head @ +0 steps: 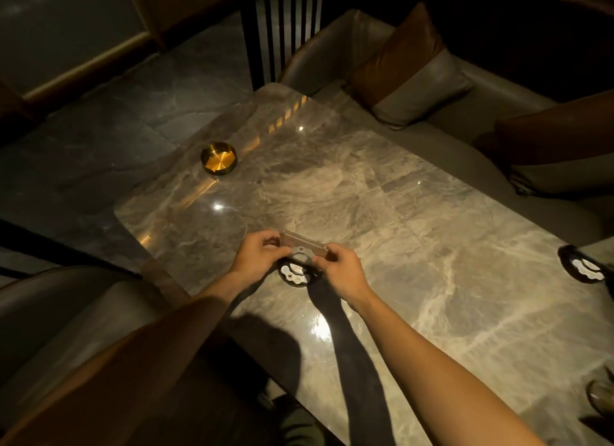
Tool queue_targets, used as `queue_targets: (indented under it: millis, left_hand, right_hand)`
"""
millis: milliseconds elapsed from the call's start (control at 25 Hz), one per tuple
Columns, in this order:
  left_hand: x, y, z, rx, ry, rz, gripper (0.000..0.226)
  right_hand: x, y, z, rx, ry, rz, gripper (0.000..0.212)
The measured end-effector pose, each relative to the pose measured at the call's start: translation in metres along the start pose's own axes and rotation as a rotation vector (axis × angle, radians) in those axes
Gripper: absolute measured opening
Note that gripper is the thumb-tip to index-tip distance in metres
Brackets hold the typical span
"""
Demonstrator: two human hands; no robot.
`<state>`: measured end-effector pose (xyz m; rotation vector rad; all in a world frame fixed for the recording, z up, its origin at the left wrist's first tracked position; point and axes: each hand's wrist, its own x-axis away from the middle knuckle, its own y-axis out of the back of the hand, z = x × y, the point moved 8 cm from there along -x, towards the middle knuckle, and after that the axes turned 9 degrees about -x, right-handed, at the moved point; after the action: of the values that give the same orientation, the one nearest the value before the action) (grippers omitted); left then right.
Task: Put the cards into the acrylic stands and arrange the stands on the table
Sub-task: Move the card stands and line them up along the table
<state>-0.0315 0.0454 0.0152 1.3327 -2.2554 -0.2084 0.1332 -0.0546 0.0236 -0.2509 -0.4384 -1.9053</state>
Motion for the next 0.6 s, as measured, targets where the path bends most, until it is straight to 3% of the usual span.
queue_targets:
  millis: [320, 600]
  left_hand:
    - [-0.011, -0.04, -0.042, -0.142, -0.089, 0.101, 0.019]
    - [-0.031, -0.131, -0.131, -0.24, -0.208, 0.221, 0.017]
  right_hand:
    - [-0.003, 0.063, 0.002, 0.009, -0.012, -0.05, 0.018]
    - [0.006, 0.182, 0.017, -0.052, 0.013, -0.159, 0.026]
